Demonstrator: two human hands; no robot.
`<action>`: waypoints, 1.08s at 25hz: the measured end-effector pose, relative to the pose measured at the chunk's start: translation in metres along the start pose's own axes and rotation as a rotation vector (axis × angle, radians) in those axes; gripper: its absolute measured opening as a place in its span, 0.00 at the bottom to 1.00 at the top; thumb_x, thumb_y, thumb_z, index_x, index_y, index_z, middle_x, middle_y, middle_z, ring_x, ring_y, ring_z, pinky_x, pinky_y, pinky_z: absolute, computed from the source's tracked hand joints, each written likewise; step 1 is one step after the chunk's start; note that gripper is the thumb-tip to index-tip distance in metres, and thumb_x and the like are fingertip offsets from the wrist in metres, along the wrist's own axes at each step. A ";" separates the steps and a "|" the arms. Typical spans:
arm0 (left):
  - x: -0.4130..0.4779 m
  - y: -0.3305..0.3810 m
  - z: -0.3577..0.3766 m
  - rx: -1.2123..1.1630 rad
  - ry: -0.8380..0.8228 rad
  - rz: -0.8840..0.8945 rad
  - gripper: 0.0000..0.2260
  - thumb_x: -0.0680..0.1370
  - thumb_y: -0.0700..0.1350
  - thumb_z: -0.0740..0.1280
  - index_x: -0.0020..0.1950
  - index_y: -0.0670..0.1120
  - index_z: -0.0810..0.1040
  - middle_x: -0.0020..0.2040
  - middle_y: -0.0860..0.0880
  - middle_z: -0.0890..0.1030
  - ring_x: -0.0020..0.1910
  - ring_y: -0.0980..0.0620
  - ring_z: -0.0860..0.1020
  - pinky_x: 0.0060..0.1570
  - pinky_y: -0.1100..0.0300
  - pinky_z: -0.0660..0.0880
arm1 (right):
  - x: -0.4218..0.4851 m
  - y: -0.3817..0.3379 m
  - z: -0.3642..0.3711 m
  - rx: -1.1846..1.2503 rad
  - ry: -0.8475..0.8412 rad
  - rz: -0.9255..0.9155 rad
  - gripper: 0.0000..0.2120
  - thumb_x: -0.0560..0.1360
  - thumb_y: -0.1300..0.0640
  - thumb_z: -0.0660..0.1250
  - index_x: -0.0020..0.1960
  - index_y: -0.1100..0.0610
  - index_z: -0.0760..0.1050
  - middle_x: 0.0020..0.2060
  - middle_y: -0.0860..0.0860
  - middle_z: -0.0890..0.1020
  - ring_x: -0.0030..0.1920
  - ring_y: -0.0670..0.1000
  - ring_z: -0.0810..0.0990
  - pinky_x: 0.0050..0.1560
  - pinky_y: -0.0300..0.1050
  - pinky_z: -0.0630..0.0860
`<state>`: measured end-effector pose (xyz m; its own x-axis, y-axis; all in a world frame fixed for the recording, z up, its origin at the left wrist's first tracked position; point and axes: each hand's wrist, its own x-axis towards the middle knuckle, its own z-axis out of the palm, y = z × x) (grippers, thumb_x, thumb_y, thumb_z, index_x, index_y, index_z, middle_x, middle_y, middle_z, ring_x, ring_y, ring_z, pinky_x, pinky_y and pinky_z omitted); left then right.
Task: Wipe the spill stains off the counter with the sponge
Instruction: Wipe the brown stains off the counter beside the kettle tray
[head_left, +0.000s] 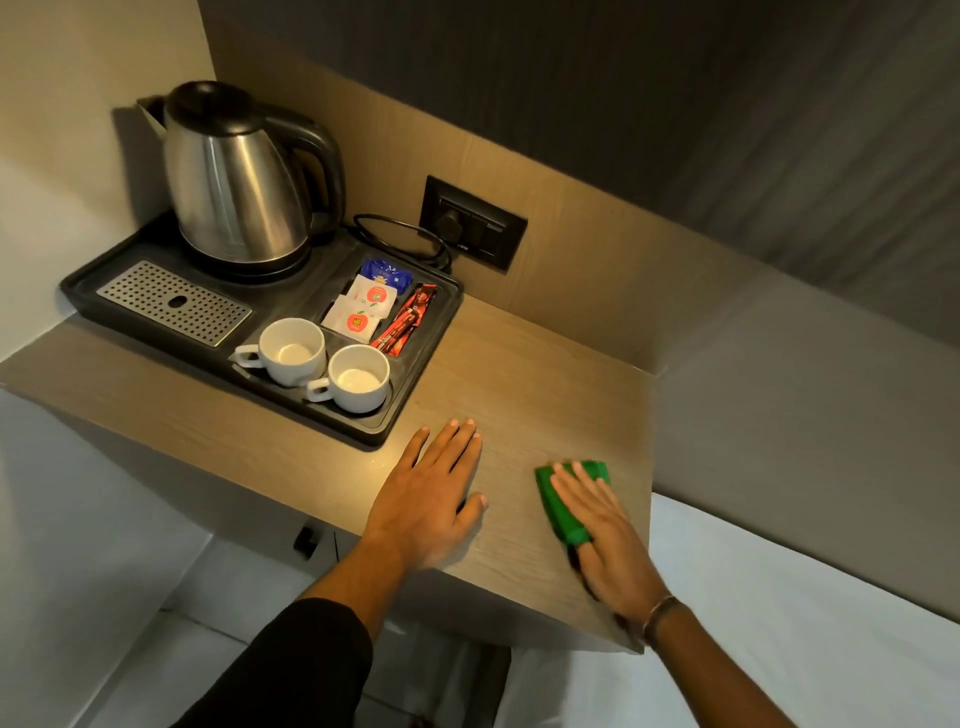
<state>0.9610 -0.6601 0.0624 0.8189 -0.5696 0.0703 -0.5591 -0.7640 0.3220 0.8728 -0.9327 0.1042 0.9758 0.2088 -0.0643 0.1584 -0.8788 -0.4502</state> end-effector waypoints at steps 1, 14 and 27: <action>0.000 0.000 -0.001 0.007 -0.008 0.002 0.33 0.85 0.62 0.49 0.86 0.45 0.49 0.87 0.46 0.50 0.85 0.49 0.43 0.83 0.42 0.45 | 0.005 0.010 -0.009 0.010 0.033 0.060 0.37 0.76 0.66 0.56 0.83 0.48 0.55 0.84 0.47 0.58 0.85 0.49 0.49 0.84 0.56 0.45; -0.001 0.002 -0.005 0.006 -0.041 -0.009 0.34 0.85 0.61 0.49 0.85 0.44 0.48 0.87 0.45 0.48 0.85 0.47 0.43 0.82 0.41 0.45 | 0.090 -0.055 0.027 -0.021 0.092 0.054 0.39 0.75 0.68 0.59 0.83 0.50 0.55 0.84 0.48 0.58 0.85 0.49 0.48 0.84 0.57 0.44; -0.023 0.017 -0.035 0.036 -0.071 -0.069 0.33 0.87 0.60 0.52 0.86 0.44 0.47 0.87 0.45 0.48 0.85 0.46 0.45 0.82 0.40 0.45 | 0.018 -0.042 0.004 0.027 0.243 0.261 0.36 0.76 0.73 0.59 0.82 0.55 0.60 0.82 0.53 0.64 0.84 0.55 0.55 0.85 0.53 0.47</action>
<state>0.9370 -0.6497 0.0992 0.8450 -0.5345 -0.0180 -0.5072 -0.8116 0.2898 0.8830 -0.8902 0.1182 0.9907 -0.1323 0.0321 -0.1019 -0.8769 -0.4698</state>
